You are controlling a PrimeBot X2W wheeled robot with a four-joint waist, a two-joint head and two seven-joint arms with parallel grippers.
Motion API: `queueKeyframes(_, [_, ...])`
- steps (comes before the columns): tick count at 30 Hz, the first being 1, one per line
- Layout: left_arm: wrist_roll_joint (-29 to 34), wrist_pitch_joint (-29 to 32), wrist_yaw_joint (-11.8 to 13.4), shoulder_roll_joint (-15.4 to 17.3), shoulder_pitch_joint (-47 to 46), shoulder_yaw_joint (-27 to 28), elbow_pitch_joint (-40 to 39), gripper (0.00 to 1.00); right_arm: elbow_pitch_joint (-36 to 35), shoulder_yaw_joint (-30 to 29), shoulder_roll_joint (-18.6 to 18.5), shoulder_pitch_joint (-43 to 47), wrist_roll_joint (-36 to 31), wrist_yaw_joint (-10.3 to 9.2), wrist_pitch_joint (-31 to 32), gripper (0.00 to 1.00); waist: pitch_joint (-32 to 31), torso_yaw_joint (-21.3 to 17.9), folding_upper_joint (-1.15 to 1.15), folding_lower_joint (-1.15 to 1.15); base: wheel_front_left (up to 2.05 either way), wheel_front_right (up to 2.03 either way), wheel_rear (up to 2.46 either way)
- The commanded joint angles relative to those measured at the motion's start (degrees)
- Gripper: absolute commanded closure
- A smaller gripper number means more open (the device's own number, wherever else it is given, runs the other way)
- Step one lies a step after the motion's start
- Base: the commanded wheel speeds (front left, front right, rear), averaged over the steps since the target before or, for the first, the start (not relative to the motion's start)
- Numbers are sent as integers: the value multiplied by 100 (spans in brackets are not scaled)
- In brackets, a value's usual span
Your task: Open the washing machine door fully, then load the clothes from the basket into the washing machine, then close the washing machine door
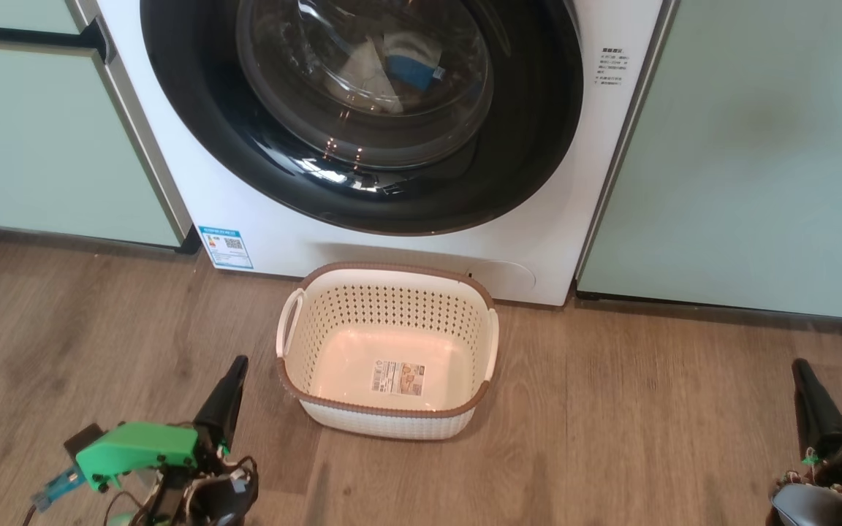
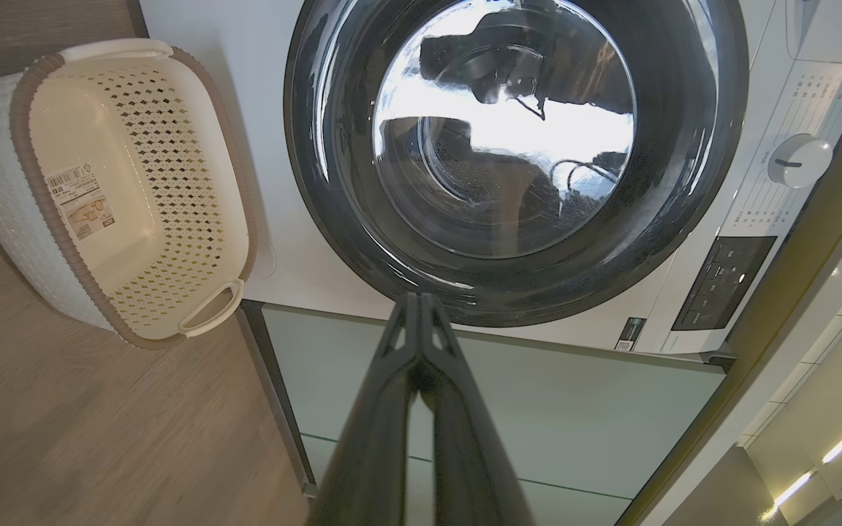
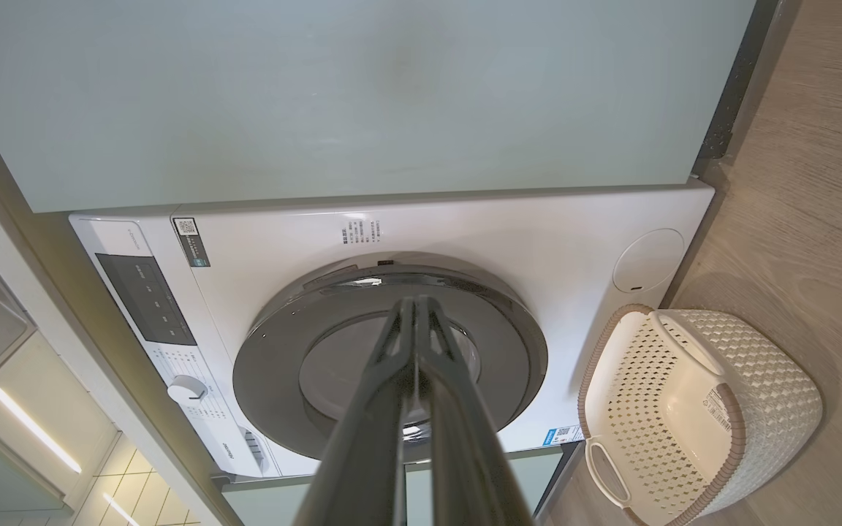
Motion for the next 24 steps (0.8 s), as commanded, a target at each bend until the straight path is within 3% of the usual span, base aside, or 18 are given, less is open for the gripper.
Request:
queueKeyframes(1, [-8,26,-51,42,-326,212,-159,100,-187,84,-115,-306,23,-17,46,100,0,0,0,0,0,0,0])
queueKeyframes(24, [12,45,-51,25,-328,236,-158,100,-186,54,-94,-309,-2,-17,70,100,0,0,0,0,0,0,0])
